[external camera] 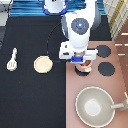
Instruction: Take the lid off the pot, put the pot on the plate, and use the tool to push the pot to the front of the table.
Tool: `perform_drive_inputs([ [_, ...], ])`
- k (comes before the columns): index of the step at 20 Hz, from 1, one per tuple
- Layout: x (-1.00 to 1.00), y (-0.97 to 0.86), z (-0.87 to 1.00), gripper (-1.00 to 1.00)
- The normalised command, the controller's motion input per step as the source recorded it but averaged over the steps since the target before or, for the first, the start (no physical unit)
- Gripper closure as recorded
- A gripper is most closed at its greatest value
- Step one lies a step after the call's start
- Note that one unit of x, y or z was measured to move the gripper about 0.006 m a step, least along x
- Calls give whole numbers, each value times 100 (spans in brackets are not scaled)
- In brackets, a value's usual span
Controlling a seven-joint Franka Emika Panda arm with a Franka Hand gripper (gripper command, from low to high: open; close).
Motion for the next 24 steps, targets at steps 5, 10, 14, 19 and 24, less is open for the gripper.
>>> perform_drive_inputs([
  [5, -10, -49, 87, 100],
  [10, -31, -90, 63, 100],
  [14, -40, -85, 34, 100],
  [19, -47, -79, 7, 100],
  [24, -60, -74, -18, 100],
])
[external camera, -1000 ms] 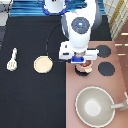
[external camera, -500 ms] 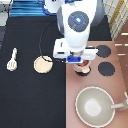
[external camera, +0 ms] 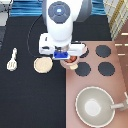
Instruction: Take the lid off the pot, put the pot on the plate, and use the tool to push the pot to the front of the table.
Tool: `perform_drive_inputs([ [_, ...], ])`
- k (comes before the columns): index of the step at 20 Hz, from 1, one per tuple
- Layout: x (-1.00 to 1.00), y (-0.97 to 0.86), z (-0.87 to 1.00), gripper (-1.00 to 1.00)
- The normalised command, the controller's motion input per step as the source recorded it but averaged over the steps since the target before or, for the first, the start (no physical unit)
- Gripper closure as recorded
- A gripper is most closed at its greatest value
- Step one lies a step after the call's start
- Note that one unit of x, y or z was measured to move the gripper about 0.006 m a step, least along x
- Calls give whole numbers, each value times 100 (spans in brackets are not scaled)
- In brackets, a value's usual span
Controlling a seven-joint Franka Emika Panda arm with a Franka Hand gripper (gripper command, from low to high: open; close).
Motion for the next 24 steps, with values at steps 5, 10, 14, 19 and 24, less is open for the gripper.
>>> perform_drive_inputs([
  [5, -64, -72, -28, 100],
  [10, -65, -72, -32, 100],
  [14, -37, -94, -9, 100],
  [19, -10, -100, 0, 100],
  [24, -7, -92, -14, 100],
])
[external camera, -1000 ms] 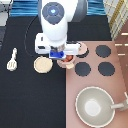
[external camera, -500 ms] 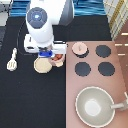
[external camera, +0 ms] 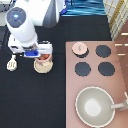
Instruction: Take the lid off the pot, put the pot on the plate, and use the tool to push the pot to the front of the table.
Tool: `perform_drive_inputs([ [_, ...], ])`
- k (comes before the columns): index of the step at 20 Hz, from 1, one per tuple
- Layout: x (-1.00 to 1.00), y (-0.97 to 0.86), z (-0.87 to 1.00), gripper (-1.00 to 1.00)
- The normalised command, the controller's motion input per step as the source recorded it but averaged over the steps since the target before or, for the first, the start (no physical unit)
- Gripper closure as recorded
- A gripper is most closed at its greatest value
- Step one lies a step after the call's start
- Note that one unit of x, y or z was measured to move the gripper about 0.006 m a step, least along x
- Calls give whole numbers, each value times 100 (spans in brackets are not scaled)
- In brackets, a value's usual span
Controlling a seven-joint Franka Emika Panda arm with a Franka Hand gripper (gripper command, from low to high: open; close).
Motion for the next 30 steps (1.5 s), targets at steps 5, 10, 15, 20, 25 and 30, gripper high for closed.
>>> perform_drive_inputs([
  [5, 1, -26, -37, 100],
  [10, 12, 25, -37, 100],
  [15, 0, 44, -47, 100],
  [20, -5, 14, -33, 100],
  [25, -12, -8, -18, 100],
  [30, -41, -1, -3, 100],
])
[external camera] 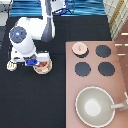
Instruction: Take the lid off the pot, put the pot on the plate, and use the tool to push the pot to the front of the table.
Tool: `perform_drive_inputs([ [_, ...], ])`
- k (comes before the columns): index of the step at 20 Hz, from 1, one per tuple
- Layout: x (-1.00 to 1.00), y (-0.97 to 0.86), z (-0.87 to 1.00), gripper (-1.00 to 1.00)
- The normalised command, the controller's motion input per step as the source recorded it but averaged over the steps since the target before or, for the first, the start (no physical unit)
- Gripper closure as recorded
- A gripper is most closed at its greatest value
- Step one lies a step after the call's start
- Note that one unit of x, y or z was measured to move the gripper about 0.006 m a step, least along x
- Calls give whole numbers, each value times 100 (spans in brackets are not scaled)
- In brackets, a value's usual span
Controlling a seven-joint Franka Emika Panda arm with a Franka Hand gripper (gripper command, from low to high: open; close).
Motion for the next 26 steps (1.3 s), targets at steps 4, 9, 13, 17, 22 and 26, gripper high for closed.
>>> perform_drive_inputs([
  [4, -58, 1, 0, 100],
  [9, -92, 6, -4, 100],
  [13, -72, 0, -18, 100],
  [17, -8, -8, -7, -100],
  [22, 41, -15, 0, -100],
  [26, 9, -16, 38, -100],
])
